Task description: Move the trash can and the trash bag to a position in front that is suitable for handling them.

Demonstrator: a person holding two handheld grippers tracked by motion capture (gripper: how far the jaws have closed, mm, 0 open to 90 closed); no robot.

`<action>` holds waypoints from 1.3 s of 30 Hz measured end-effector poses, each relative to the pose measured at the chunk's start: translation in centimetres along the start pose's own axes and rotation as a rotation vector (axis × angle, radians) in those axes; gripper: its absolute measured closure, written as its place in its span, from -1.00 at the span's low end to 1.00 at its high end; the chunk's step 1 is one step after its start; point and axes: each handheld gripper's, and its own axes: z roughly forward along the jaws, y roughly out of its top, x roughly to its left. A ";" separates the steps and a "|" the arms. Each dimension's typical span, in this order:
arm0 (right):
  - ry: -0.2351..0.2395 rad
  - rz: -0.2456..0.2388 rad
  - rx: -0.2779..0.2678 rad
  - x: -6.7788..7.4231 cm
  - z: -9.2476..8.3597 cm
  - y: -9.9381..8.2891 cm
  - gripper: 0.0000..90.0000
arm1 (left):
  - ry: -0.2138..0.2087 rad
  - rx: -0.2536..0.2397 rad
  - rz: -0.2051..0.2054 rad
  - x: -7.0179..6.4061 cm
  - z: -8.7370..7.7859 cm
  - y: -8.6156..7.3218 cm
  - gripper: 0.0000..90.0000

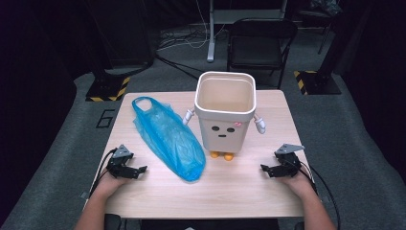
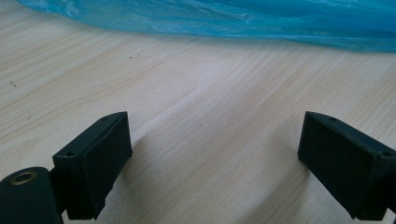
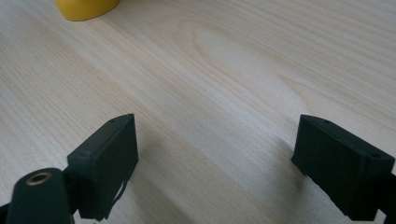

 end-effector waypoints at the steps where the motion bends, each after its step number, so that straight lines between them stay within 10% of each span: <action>1: 0.001 0.000 0.000 0.0 0.0 0.0 -0.72 | 0.004 0.008 -0.006 -0.1 0.0 0.1 -0.79; 13: 0.002 -0.005 0.000 0.0 0.0 0.0 -0.73 | -0.086 -0.020 0.038 -3.0 -1.1 2.0 -0.50; 26: 0.004 -0.006 0.004 0.3 0.0 0.0 -0.75 | -0.147 -0.086 0.016 -7.2 -0.4 5.3 -0.61; 39: 0.006 -0.010 0.004 0.3 0.0 0.0 -0.75 | -0.091 -0.013 0.020 -9.5 2.7 7.3 -0.53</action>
